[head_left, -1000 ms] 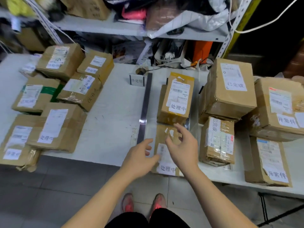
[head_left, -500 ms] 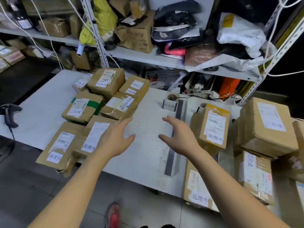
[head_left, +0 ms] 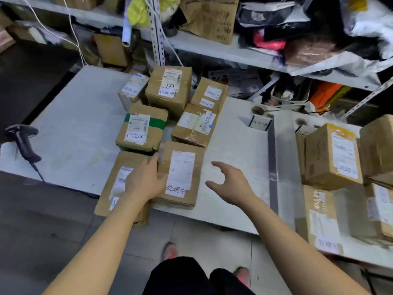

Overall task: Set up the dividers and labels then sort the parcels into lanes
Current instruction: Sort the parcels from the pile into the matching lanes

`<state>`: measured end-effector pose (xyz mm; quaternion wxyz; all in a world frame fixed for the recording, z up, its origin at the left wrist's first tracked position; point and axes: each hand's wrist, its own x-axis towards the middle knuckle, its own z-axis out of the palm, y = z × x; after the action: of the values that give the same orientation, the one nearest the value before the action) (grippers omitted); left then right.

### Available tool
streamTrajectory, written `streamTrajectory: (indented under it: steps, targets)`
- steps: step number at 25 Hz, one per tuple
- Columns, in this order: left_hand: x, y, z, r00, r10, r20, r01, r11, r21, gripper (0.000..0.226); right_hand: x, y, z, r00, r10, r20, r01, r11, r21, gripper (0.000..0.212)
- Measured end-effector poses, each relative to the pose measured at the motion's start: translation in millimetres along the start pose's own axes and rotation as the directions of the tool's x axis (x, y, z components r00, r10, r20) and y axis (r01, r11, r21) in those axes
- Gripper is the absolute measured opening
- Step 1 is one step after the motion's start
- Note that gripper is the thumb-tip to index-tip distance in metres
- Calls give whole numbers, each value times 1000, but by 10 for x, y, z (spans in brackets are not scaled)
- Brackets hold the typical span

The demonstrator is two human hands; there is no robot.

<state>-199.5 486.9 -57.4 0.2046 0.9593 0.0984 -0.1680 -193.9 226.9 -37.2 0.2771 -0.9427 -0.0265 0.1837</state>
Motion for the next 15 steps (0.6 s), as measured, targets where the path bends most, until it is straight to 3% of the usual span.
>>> streamTrajectory:
  steps: [6, 12, 15]
  targets:
    - [2, -172, 311, 991, -20, 129, 60, 947, -315, 65, 39, -259, 566, 972, 207, 115, -233, 923, 305, 80]
    - [-4, -227, 412, 995, 31, 95, 17, 885, -466, 67, 68, -295, 616, 959, 267, 97, -282, 851, 443, 75]
    - [-57, -168, 350, 998, 56, 22, -36, 847, -530, 56, 52, -272, 520, 953, 279, 123, -299, 786, 540, 82]
